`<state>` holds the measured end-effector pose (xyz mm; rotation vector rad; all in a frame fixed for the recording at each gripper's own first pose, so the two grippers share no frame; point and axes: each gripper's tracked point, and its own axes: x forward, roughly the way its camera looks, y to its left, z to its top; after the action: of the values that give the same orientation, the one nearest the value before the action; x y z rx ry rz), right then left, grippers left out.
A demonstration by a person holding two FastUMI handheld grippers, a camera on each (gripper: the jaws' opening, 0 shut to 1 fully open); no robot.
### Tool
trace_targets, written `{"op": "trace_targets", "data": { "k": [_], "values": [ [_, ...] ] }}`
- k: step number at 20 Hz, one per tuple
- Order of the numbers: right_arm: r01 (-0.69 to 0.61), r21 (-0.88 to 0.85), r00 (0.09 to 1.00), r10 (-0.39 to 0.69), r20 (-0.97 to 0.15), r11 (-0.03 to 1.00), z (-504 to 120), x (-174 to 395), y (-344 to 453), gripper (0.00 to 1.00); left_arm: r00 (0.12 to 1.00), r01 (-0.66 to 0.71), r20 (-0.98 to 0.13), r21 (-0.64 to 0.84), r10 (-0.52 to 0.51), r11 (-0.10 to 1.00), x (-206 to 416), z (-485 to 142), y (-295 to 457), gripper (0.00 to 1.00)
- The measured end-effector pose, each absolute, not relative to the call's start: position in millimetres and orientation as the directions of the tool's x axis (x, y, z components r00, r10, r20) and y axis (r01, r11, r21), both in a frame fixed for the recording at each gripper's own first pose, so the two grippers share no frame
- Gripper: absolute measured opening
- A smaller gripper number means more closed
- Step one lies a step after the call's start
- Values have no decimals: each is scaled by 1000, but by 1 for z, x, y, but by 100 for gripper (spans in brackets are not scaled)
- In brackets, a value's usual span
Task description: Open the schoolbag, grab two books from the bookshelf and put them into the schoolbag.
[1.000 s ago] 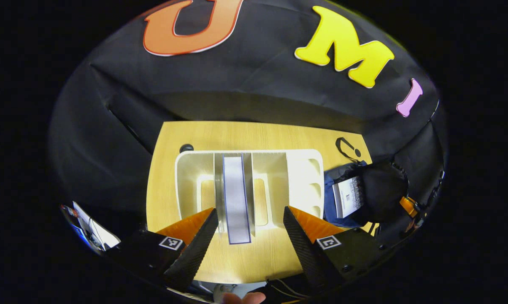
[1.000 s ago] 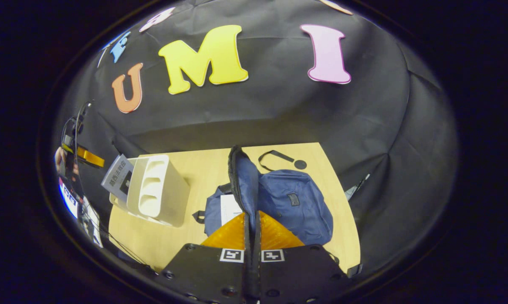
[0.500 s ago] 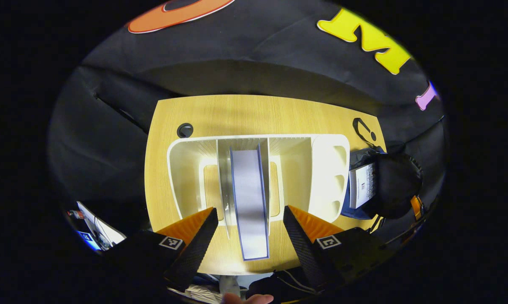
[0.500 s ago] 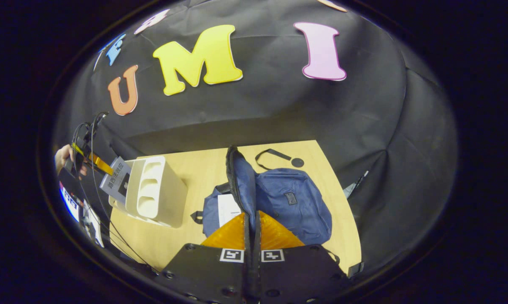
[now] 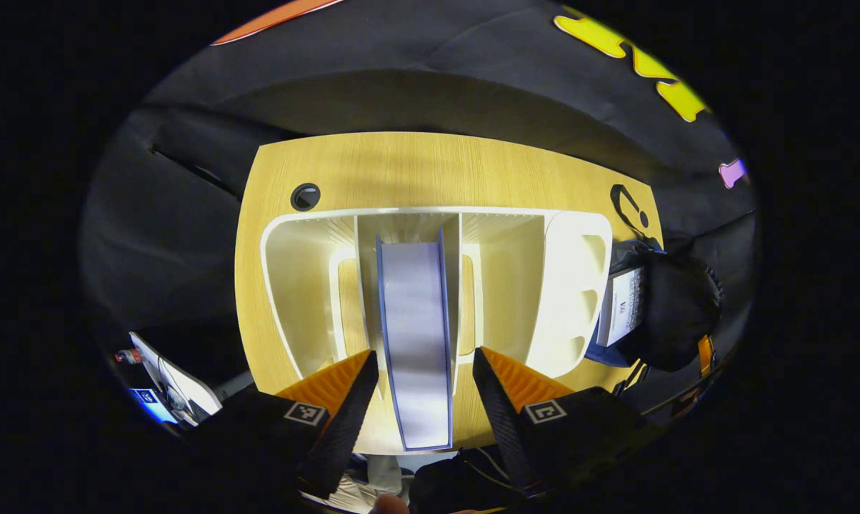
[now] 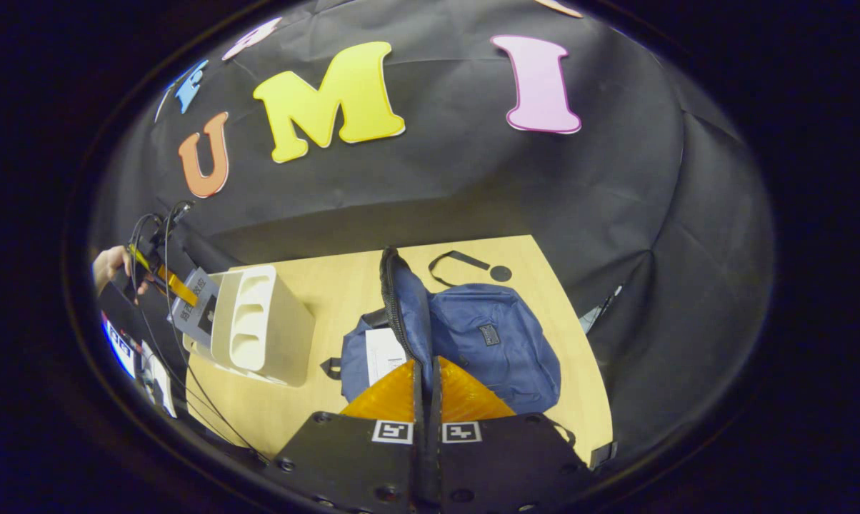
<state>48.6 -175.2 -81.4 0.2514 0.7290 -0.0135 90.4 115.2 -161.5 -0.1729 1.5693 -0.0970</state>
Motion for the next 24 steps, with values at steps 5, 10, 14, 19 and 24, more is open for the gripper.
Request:
{"op": "trace_targets", "data": {
  "k": [5, 10, 14, 19, 24],
  "values": [
    [99, 243, 748, 89, -657, 965, -83, 48, -172, 0, -21, -49, -991, -130, -131, 990, 90, -164, 121, 77],
    [98, 249, 754, 91, -651, 964, -85, 47, -172, 3, -52, -59, -994, -92, -95, 994, 84, -165, 125, 48],
    [95, 247, 758, 90, -646, 964, -85, 46, -174, 4, -56, -80, -996, -70, -74, 994, 81, -158, 130, 46],
    [73, 239, 761, 100, -641, 968, -86, 50, -173, 4, 33, -16, -999, -43, -43, 999, 71, -115, 141, 38],
    [51, 256, 763, 128, -634, 965, -87, 51, -165, 3, 105, 5, -992, -77, -77, 997, 32, -55, 141, 36]
  ]
}}
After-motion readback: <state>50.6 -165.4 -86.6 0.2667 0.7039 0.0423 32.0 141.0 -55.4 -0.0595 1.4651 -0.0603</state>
